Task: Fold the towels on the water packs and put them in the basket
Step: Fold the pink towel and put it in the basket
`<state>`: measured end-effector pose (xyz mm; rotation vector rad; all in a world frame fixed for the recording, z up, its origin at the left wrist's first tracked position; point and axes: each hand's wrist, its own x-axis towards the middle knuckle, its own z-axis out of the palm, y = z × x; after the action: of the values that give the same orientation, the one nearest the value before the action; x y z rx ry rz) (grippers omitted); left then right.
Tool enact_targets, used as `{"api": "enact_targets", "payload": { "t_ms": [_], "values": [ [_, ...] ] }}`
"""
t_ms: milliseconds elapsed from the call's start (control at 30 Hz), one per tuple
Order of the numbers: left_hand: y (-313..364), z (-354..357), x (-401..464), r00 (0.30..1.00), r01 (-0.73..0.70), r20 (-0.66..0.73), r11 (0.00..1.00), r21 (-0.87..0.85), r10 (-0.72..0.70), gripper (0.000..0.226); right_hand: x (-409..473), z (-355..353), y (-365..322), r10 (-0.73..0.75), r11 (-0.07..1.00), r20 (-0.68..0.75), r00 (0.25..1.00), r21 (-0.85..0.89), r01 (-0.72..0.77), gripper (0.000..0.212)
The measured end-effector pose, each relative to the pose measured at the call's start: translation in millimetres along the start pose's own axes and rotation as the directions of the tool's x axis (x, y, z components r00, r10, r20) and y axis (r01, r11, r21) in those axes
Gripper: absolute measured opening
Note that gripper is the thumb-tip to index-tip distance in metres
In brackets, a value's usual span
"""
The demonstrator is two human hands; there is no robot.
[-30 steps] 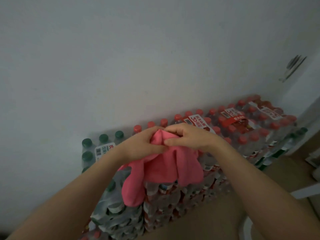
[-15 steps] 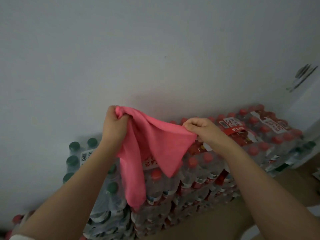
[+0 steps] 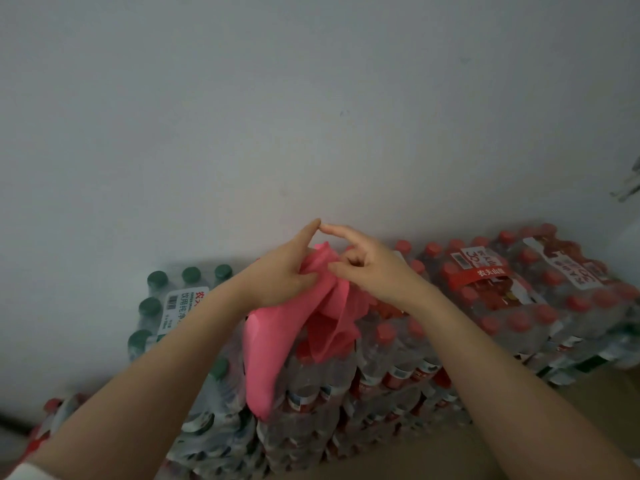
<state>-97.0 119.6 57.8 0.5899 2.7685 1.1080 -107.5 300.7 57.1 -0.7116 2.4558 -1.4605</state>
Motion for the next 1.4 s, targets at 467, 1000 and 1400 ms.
{"api": "enact_targets", "payload": {
  "t_ms": [467,1000,1400],
  "values": [
    [-22.7,-4.3,-34.2,0.927,0.122,-0.352,0.992,-0.032,-0.126,0.041,29.1,-5.0,22.6,0.12,0.991,-0.513,0.85,0.116,-0.069,0.022],
    [-20.3,-36.1,-28.7,0.722,0.106,-0.428,0.697,-0.709,-0.544,0.012,9.3,24.2,-62.7,0.048,0.879,-0.346,0.937,0.46,0.125,0.021],
    [-24.7,-46.8,-53.5,0.845,0.216,-0.232,0.705,-0.675,-0.481,0.01,4.8,65.9,-99.8,-0.182,0.972,-0.162,0.97,0.117,0.202,0.019]
  ]
}}
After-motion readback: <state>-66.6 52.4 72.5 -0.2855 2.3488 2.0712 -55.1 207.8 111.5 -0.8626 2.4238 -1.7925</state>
